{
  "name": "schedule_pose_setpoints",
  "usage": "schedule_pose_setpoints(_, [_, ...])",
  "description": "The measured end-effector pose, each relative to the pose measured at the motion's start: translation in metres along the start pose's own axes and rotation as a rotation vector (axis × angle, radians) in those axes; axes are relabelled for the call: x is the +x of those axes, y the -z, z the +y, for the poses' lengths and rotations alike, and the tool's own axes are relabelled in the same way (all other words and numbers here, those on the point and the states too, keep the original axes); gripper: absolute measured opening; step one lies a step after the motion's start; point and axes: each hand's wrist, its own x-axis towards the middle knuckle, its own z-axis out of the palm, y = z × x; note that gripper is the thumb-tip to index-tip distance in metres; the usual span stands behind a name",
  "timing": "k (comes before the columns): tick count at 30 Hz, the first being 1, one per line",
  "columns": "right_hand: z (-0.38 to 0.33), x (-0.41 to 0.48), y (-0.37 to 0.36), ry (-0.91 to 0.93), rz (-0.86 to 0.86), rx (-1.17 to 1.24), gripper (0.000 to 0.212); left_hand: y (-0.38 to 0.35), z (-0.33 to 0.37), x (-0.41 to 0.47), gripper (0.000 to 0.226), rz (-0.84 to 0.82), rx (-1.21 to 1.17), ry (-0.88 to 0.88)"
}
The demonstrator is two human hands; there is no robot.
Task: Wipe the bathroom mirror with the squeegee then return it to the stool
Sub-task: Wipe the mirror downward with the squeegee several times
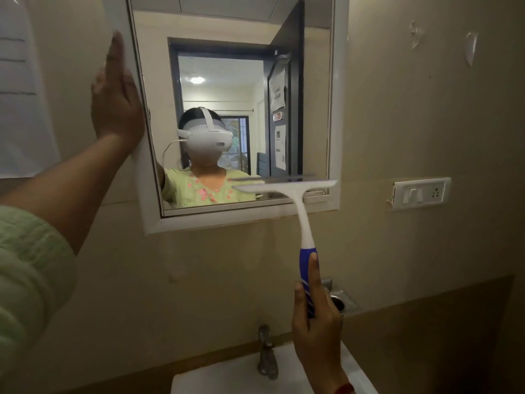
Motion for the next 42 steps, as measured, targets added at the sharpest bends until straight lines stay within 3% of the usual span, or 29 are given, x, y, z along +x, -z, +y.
schedule_pose_setpoints(13, [-0.100, 0.142, -0.044, 0.222, 0.076, 0.171, 0.053, 0.005, 0.003, -0.001, 0.045, -0.045, -0.031, 0.039])
schedule_pose_setpoints(23, [-0.179, 0.287, -0.095, 0.329, 0.157, 0.090, 0.054, 0.003, 0.002, -0.002, 0.045, 0.021, -0.053, -0.012])
schedule_pose_setpoints(28, [-0.194, 0.308, -0.112, 0.356, 0.248, 0.104, 0.053, 0.004, 0.001, -0.001, 0.046, 0.029, -0.060, -0.023])
schedule_pose_setpoints(42, [-0.186, 0.317, -0.125, 0.342, 0.267, 0.066, 0.055, 0.004, 0.000, -0.001, 0.045, 0.027, -0.061, -0.015])
